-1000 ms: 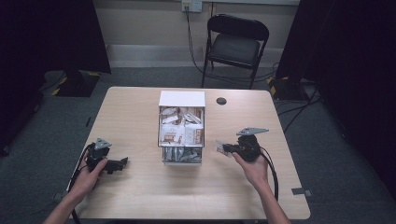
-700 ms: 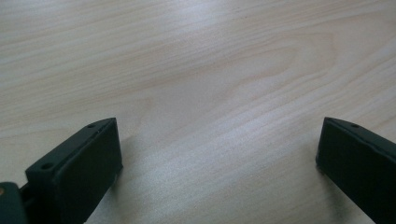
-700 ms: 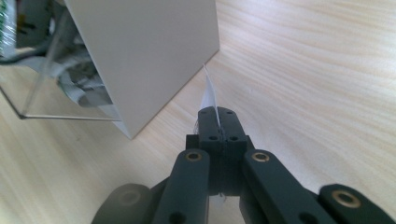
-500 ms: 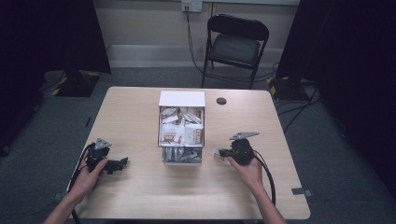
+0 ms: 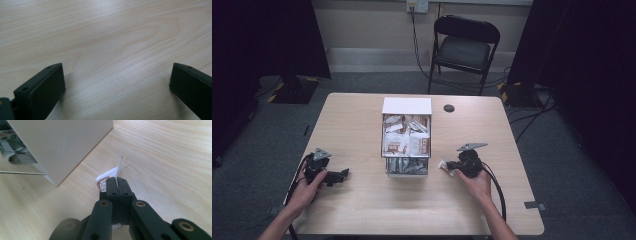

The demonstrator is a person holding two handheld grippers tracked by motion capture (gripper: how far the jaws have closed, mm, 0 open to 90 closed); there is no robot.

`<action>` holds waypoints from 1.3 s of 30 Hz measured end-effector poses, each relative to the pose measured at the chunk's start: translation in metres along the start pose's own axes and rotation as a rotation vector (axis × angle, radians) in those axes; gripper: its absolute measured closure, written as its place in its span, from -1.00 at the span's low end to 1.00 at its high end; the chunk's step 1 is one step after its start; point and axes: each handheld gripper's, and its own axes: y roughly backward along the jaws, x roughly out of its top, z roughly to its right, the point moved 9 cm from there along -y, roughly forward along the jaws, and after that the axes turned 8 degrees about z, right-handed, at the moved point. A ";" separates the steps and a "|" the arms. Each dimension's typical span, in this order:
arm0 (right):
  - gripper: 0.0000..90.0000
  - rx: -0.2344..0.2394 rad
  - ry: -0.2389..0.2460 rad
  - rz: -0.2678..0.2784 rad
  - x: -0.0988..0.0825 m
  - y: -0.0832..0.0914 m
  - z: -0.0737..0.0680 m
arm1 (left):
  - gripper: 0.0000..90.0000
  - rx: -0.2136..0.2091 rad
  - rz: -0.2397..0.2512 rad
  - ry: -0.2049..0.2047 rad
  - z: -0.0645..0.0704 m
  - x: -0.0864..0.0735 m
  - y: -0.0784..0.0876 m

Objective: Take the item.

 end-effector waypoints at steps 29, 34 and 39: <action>-0.24 -0.104 -0.114 0.164 0.018 0.045 0.023 | -1.00 0.000 0.000 0.000 0.000 0.000 0.000; -0.36 -0.117 -0.117 0.176 0.010 0.063 0.024 | -1.00 0.000 0.000 0.000 0.000 0.000 0.000; -0.55 -0.149 -0.156 0.176 0.001 0.078 0.034 | -1.00 0.000 0.000 -0.001 0.000 0.000 0.000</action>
